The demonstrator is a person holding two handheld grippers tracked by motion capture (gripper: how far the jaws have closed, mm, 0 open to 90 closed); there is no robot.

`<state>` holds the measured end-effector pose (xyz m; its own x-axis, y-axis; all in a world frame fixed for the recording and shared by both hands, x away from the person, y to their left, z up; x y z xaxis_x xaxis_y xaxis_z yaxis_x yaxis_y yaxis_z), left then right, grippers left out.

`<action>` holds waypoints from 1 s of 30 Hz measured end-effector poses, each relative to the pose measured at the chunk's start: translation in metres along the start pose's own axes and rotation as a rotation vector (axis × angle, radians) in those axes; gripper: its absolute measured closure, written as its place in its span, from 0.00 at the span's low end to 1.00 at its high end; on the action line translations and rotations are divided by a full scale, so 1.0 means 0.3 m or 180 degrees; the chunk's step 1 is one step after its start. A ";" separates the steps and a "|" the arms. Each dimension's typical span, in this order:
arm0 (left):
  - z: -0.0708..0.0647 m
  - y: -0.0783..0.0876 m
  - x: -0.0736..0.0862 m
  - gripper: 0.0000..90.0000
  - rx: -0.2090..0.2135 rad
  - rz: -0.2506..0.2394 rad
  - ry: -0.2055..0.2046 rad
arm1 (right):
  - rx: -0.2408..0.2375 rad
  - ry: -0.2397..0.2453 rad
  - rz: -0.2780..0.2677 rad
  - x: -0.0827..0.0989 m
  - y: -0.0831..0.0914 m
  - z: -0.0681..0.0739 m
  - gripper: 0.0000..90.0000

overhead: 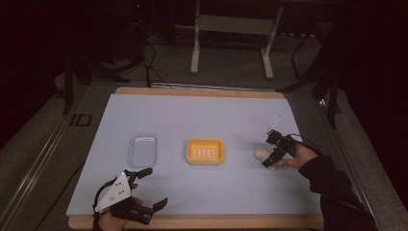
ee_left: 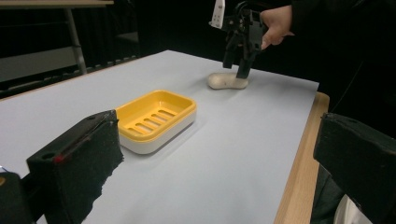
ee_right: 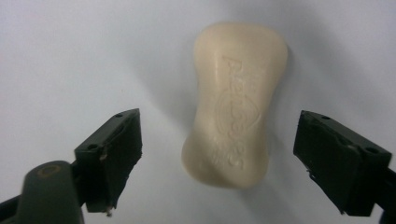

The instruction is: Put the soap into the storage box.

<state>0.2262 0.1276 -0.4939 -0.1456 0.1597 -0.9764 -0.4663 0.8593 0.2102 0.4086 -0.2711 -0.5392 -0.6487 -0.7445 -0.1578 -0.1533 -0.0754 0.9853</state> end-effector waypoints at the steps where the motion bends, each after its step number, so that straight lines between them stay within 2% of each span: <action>1: 0.000 0.000 0.000 0.01 -0.0001 -0.0002 -0.0001 | -0.0011 -0.0017 -0.0023 -0.001 -0.004 0.000 0.17; 7: 0.000 0.000 0.000 0.01 0.0001 -0.0003 0.0000 | 0.0019 -0.0048 -0.0239 -0.011 -0.021 -0.012 0.24; 9: 0.000 0.000 0.000 0.01 0.0002 -0.0001 -0.0002 | -0.0002 -0.0074 -0.0253 -0.012 -0.029 -0.012 0.25; 13: 0.000 0.000 0.000 0.01 0.0002 0.0000 -0.0004 | 0.0082 -0.0028 -0.0261 -0.012 -0.052 -0.017 0.29; 16: -0.001 -0.001 0.000 0.01 0.0004 0.0003 -0.0013 | 0.0073 -0.0055 -0.0314 -0.013 -0.062 -0.025 0.30; 30: -0.002 -0.002 0.001 0.01 0.0007 0.0012 -0.0020 | 0.0127 -0.0089 -0.0211 -0.015 -0.104 -0.037 0.38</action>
<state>0.2259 0.1267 -0.4943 -0.1419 0.1659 -0.9759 -0.4640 0.8597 0.2136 0.4246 -0.2729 -0.5685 -0.6568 -0.7198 -0.2249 -0.2257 -0.0970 0.9694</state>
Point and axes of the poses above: each handheld gripper's, and its own axes: y roughly backward along the jaws, x roughly out of its underside, z roughly to its left, the point moved 7 cm from there along -y, roughly forward along the jaws, and after that the axes turned 6 degrees about x, right-handed, at the moved point
